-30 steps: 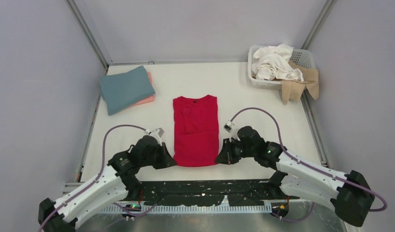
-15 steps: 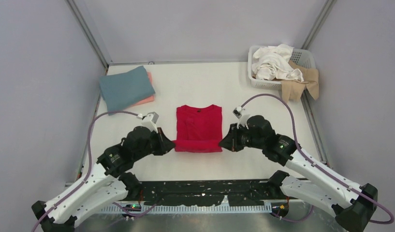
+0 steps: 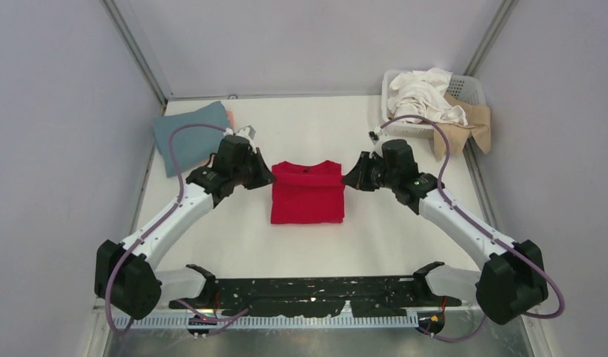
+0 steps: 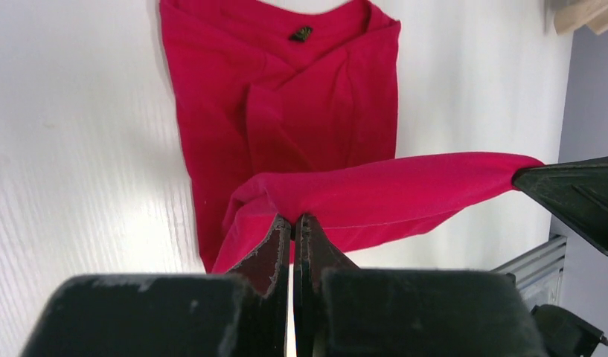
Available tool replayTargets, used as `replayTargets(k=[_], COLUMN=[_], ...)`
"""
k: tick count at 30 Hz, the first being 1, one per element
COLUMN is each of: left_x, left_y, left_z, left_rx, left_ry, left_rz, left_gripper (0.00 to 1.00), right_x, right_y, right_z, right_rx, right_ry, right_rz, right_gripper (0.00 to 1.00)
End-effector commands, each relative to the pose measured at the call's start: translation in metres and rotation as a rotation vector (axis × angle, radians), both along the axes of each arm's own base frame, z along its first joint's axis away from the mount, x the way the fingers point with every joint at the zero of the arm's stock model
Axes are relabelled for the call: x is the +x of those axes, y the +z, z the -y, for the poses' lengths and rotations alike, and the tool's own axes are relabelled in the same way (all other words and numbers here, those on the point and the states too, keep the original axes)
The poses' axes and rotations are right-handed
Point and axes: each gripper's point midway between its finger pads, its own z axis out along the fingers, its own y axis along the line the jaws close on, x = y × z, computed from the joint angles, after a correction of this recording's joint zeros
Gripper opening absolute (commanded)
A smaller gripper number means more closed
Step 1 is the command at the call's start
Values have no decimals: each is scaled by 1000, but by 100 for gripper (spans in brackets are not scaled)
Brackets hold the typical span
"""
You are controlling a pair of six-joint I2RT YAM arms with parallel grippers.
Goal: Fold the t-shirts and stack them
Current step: Fold the long partially folded tshirt into a neat square, then put the neatly folded tshirt into the corner of the board with the left arm
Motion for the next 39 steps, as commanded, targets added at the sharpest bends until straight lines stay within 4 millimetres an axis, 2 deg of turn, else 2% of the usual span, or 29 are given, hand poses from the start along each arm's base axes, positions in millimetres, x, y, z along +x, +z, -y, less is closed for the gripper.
replayTargets(k=[1, 4, 5, 6, 7, 8, 9, 12, 13, 14, 15, 18, 19, 20, 21, 22, 23, 24, 25, 26, 29, 30, 31, 32, 33, 34, 35, 38, 39], left_x=[44, 61, 67, 72, 77, 82, 86, 103, 109, 114, 119, 130, 132, 134, 135, 136, 137, 138, 137, 134, 119, 113, 102, 96, 90, 86, 83, 81, 82], left_y=[23, 13, 9, 6, 2, -2, -7, -18, -23, -28, -39, -55, -58, -61, -61, -61, -59, -54, -51, -47, -48, -52, -63, -69, -75, -81, -87, -102, -106], left_z=[-3, -7, -8, -8, -8, -8, -9, -11, -13, -14, -15, -15, -16, -17, -18, -17, -16, -16, -17, -18, -23, -23, -21, -16, -13, -9, -6, -5, -5], left_rx=[9, 34, 42, 48, 57, 67, 79, 106, 118, 126, 136, 149, 161, 171, 179, 178, 175, 170, 166, 164, 166, 161, 144, 121, 98, 81, 69, 70, 68], left_ry=[17, 32, 37, 41, 41, 44, 50, 67, 75, 80, 82, 81, 86, 88, 84, 82, 80, 78, 80, 83, 86, 82, 61, 40, 23, 5, -5, -4, -2], left_rz=[86, 52, 40, 31, 22, 9, -10, -40, -52, -66, -96, -160, -176, -192, -197, -195, -191, -183, -176, -169, -175, -188, -216, -232, -252, -267, -282, -319, -325], left_gripper=[0, 0, 0, 0, 0, 0, 0, 0, 0, 0, 0, 0, 6, 30, 51, 69, 82, 89, 96, 98, 100, 100, 100, 100, 100, 100, 99, 96, 94], right_x=[45, 71, 79, 87, 93, 101, 105, 124, 129, 137, 143, 161, 164, 170, 174, 181, 185, 192, 196, 196, 182, 177, 163, 161, 147, 143, 133, 115, 107], right_y=[20, 12, 2, 5, -7, -4, -15, -20, -33, -29, -42, -51, -60, -58, -63, -58, -59, -53, -46, -46, -37, -26, -37, -26, -40, -33, -42, -42, -48], right_z=[-6, -6, -6, -4, -4, -2, -4, -9, -9, -10, -9, -8, -7, -6, -4, -3, -2, 0, 0, 2, 4, 1, 0, -2, -2, -2, -1, -1, 0], right_rx=[30, 20, 8, 9, -2, 1, 0, 9, -4, -6, -21, -32, -39, -41, -48, -56, -61, -70, -72, -83, -68, -38, -26, 6, 23, 39, 42, 62, 65], right_ry=[9, -12, -15, -25, -27, -35, -29, -16, -13, -18, -20, -55, -61, -71, -77, -90, -97, -105, -112, -119, -107, -91, -76, -74, -64, -61, -56, -39, -36], right_rz=[77, 65, 46, 52, 25, 29, 5, 4, -16, -4, -29, -39, -57, -48, -52, -32, -29, -4, 10, 10, 26, 47, 16, 50, 13, 36, 6, -4, -23], right_gripper=[5, 6, 5, 5, 5, 5, 5, 6, 6, 6, 6, 9, 22, 33, 53, 63, 76, 82, 94, 100, 95, 95, 95, 95, 95, 95, 95, 95, 95])
